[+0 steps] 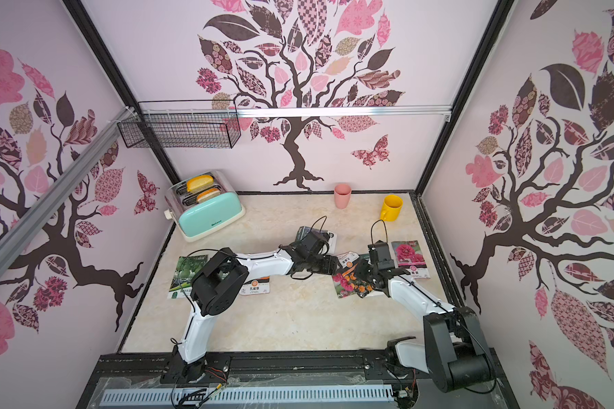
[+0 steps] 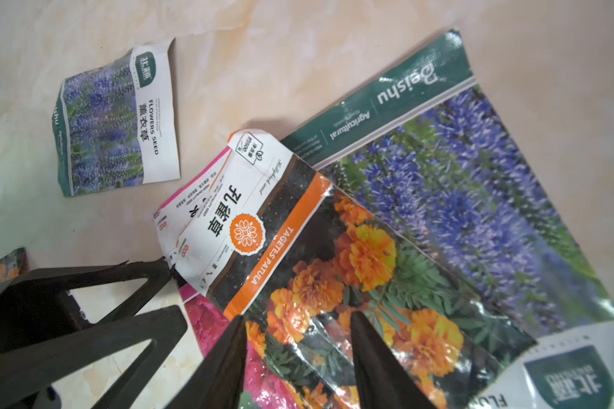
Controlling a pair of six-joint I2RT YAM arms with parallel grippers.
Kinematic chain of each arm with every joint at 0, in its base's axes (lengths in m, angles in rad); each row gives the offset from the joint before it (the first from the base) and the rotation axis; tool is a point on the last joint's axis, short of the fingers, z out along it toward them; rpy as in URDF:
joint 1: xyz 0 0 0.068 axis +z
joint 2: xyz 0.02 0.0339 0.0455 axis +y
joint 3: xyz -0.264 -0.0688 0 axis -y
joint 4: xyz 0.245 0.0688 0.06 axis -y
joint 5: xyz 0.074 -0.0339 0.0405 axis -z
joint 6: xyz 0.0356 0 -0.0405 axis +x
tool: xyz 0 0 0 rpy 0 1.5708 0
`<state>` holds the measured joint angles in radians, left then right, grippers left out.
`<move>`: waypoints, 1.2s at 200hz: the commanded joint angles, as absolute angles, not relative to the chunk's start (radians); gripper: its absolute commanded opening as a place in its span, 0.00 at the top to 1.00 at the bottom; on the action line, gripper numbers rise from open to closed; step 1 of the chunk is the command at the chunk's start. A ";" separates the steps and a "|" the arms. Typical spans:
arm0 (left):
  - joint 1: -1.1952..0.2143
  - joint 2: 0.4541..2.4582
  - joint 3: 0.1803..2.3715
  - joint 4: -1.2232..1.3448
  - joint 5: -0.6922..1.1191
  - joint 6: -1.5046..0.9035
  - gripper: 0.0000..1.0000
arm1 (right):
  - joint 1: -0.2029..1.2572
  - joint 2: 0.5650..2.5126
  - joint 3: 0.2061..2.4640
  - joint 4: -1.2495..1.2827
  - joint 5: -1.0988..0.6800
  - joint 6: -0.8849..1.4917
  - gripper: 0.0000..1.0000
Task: Arrange the seed packets in a row
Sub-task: Adjust the seed packet at the center of the board.
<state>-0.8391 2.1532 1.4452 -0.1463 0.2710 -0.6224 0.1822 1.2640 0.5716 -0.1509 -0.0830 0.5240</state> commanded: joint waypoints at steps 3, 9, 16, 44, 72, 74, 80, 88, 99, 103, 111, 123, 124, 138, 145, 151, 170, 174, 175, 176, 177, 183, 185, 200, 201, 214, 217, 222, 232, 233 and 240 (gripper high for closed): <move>-0.813 2.174 1.417 -0.262 0.293 -0.627 0.29 | 0.201 1.254 0.595 -0.225 -0.078 0.439 0.51; -0.802 2.153 1.409 -0.262 0.297 -0.626 0.29 | 0.211 1.261 0.599 -0.228 -0.074 0.430 0.51; -0.789 2.126 1.399 -0.261 0.301 -0.626 0.29 | 0.224 1.269 0.604 -0.232 -0.068 0.423 0.51; -0.735 2.011 1.374 -0.283 0.305 -0.623 0.28 | 0.309 1.344 0.647 -0.250 -0.030 0.391 0.50; -0.698 1.934 1.356 -0.334 0.273 -0.646 0.29 | 0.364 1.425 0.691 -0.287 -0.006 0.365 0.48; -0.697 1.929 1.352 -0.335 0.274 -0.648 0.28 | 0.365 1.429 0.692 -0.288 -0.004 0.363 0.48; -0.691 1.917 1.340 -0.331 0.274 -0.656 0.28 | 0.370 1.443 0.693 -0.290 0.001 0.358 0.48; -0.689 1.904 1.321 -0.322 0.276 -0.664 0.28 | 0.371 1.463 0.695 -0.290 -0.008 0.353 0.48; -0.686 1.891 1.301 -0.315 0.275 -0.670 0.28 | 0.371 1.497 0.705 -0.293 -0.027 0.351 0.48; -0.686 1.888 1.296 -0.312 0.276 -0.671 0.29 | 0.371 1.509 0.713 -0.303 -0.032 0.351 0.48; -0.687 1.888 1.288 -0.312 0.275 -0.672 0.29 | 0.372 1.531 0.721 -0.305 -0.041 0.350 0.48; -0.686 1.889 1.279 -0.314 0.271 -0.674 0.28 | 0.371 1.565 0.731 -0.311 -0.068 0.348 0.49; -0.686 1.889 1.278 -0.312 0.270 -0.675 0.28 | 0.372 1.568 0.732 -0.312 -0.068 0.348 0.49; -0.686 1.887 1.264 -0.303 0.270 -0.680 0.28 | 0.372 1.608 0.745 -0.324 -0.095 0.343 0.56; -0.686 1.888 1.258 -0.297 0.271 -0.682 0.28 | 0.373 1.626 0.752 -0.329 -0.107 0.339 0.62; -0.684 1.888 1.253 -0.293 0.271 -0.683 0.28 | 0.373 1.643 0.758 -0.333 -0.114 0.337 0.68; -0.681 1.893 1.249 -0.287 0.273 -0.685 0.28 | 0.378 1.678 0.777 -0.353 -0.116 0.330 0.81; -0.679 1.897 1.247 -0.284 0.276 -0.686 0.29 | 0.379 1.683 0.781 -0.359 -0.111 0.328 0.83; -0.680 1.897 1.247 -0.284 0.276 -0.686 0.28 | 0.379 1.684 0.783 -0.360 -0.111 0.327 0.83; -0.679 1.897 1.246 -0.284 0.276 -0.686 0.28 | 0.380 1.685 0.784 -0.361 -0.111 0.326 0.84; -0.678 1.898 1.245 -0.283 0.276 -0.686 0.28 | 0.380 1.686 0.785 -0.362 -0.109 0.326 0.84; -0.677 1.900 1.245 -0.279 0.278 -0.686 0.28 | 0.382 1.691 0.790 -0.368 -0.104 0.322 0.89; -0.677 1.902 1.244 -0.280 0.278 -0.687 0.28 | 0.382 1.694 0.793 -0.370 -0.101 0.321 0.91; -0.676 1.905 1.236 -0.265 0.278 -0.688 0.29 | 0.384 1.705 0.807 -0.383 -0.086 0.318 1.00; -0.674 1.906 1.235 -0.265 0.278 -0.689 0.28 | 0.384 1.705 0.807 -0.383 -0.085 0.317 1.00; -0.671 1.914 1.229 -0.254 0.283 -0.692 0.28 | 0.384 1.699 0.818 -0.392 -0.065 0.313 1.00; -0.669 1.917 1.227 -0.252 0.286 -0.691 0.28 | 0.385 1.692 0.820 -0.394 -0.060 0.313 1.00; -0.669 1.920 1.227 -0.250 0.287 -0.691 0.29 | 0.384 1.680 0.822 -0.395 -0.052 0.313 1.00; -0.667 1.930 1.229 -0.250 0.286 -0.689 0.28 | 0.384 1.650 0.829 -0.401 -0.030 0.314 1.00; -0.667 1.932 1.229 -0.250 0.287 -0.690 0.28 | 0.384 1.646 0.830 -0.402 -0.027 0.314 1.00; -0.666 1.940 1.230 -0.246 0.290 -0.688 0.29 | 0.385 1.622 0.839 -0.410 -0.013 0.316 1.00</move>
